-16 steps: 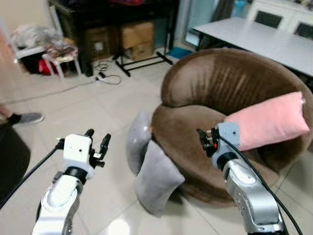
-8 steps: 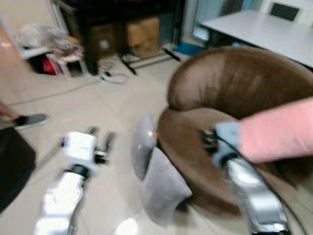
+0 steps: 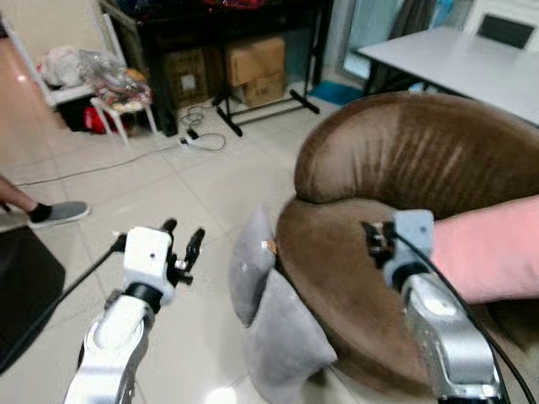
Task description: Move the pillow to the sofa from floor
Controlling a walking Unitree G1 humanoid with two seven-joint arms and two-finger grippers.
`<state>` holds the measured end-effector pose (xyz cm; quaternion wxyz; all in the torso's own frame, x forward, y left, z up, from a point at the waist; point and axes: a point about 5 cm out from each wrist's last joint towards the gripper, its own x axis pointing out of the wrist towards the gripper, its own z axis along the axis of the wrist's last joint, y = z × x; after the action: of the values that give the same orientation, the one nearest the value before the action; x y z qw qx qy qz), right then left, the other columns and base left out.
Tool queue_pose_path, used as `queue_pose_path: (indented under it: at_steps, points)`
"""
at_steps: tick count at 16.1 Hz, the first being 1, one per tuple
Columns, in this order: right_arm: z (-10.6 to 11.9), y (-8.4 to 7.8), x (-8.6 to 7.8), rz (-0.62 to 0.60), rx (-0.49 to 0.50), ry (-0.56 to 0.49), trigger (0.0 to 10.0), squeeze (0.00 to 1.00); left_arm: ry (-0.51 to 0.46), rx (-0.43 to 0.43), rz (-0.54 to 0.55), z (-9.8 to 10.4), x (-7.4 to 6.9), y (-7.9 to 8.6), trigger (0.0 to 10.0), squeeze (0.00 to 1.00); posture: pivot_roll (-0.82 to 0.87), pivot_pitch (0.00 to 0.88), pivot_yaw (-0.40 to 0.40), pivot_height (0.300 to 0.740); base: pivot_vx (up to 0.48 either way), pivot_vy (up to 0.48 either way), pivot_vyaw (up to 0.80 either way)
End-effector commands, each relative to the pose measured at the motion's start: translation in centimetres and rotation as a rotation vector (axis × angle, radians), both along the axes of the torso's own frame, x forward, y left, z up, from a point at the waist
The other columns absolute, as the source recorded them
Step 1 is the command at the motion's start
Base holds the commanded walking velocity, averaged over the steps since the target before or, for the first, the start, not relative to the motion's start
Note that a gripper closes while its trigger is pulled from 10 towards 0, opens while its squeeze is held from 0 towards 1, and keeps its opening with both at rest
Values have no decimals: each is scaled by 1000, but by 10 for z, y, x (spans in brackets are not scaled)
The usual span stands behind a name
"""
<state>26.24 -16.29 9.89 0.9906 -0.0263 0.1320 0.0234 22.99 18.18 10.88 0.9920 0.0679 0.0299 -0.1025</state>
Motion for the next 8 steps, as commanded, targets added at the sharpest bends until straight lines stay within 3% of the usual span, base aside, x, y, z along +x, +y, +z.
queue_pose_path:
  at_steps: [1, 8]
  points:
    - [3, 10, 2, 28, 16, -13, 10000, 0, 2, 14, 21, 1, 0, 7, 10000, 0, -7, 0, -13, 740, 289, 0, 0]
    - [3, 9, 1, 18, 47, -10, 10000, 0, 3, 12, 18, 0, 0, 6, 10000, 0, -12, 0, -10, 740, 294, 0, 0]
